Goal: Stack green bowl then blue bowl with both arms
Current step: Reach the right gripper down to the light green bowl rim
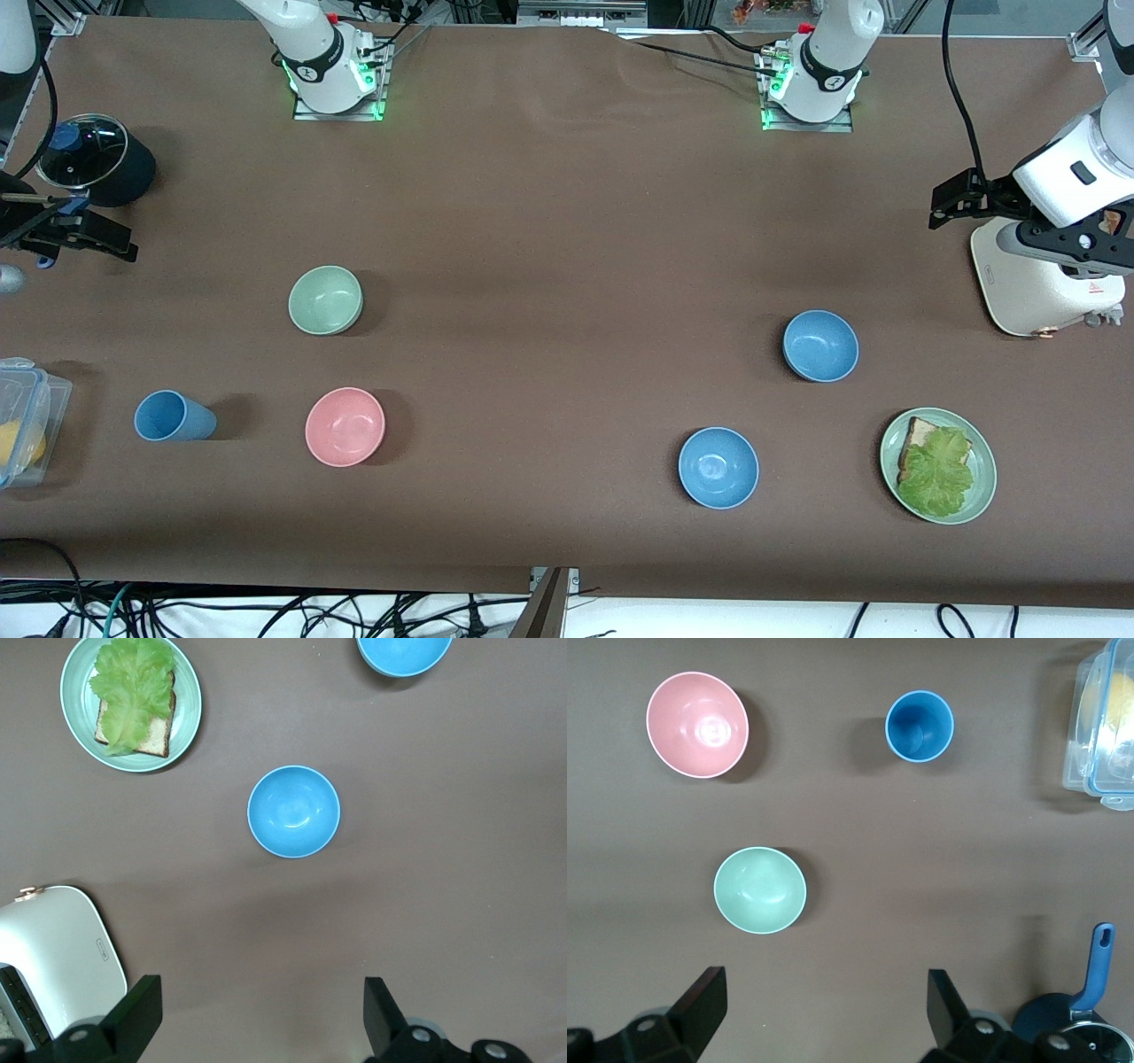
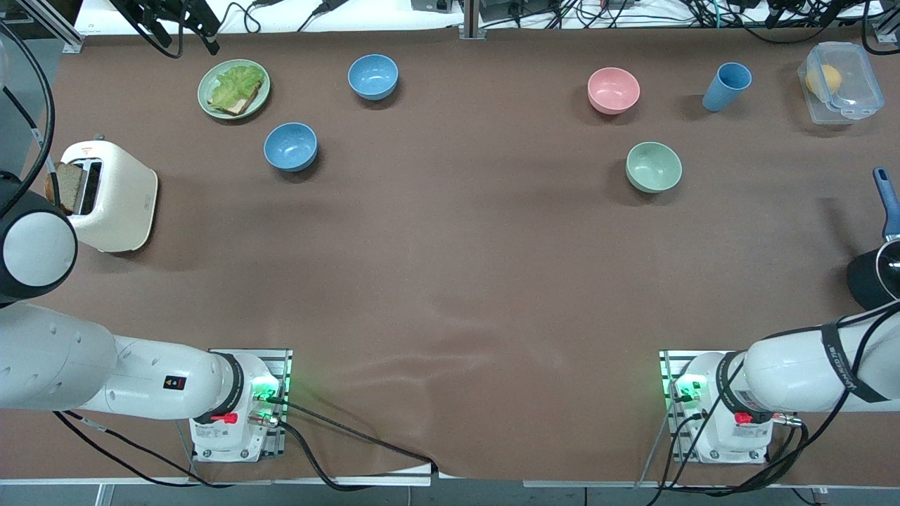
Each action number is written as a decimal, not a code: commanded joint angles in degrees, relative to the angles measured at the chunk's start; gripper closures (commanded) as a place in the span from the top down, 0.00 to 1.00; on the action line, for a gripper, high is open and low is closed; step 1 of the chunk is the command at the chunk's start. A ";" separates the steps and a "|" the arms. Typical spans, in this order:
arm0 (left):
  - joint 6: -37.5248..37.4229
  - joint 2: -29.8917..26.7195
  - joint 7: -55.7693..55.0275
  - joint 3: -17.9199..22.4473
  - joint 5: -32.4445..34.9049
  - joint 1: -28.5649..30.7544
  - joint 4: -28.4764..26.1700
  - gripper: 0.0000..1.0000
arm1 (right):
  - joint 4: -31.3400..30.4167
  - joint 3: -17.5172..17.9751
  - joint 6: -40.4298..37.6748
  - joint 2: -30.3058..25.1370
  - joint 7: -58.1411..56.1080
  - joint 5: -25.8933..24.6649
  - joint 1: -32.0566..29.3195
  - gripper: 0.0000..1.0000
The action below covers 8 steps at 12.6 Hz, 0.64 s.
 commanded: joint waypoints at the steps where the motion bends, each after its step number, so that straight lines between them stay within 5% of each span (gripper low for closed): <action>1: -1.70 0.72 -0.22 0.10 -1.04 0.38 1.36 1.00 | -0.04 0.87 -0.29 1.16 0.45 -0.42 -0.77 1.00; 8: -2.41 -0.06 -0.39 -0.51 -1.04 0.38 1.45 1.00 | -0.74 1.13 -2.58 7.74 0.36 0.45 -0.60 1.00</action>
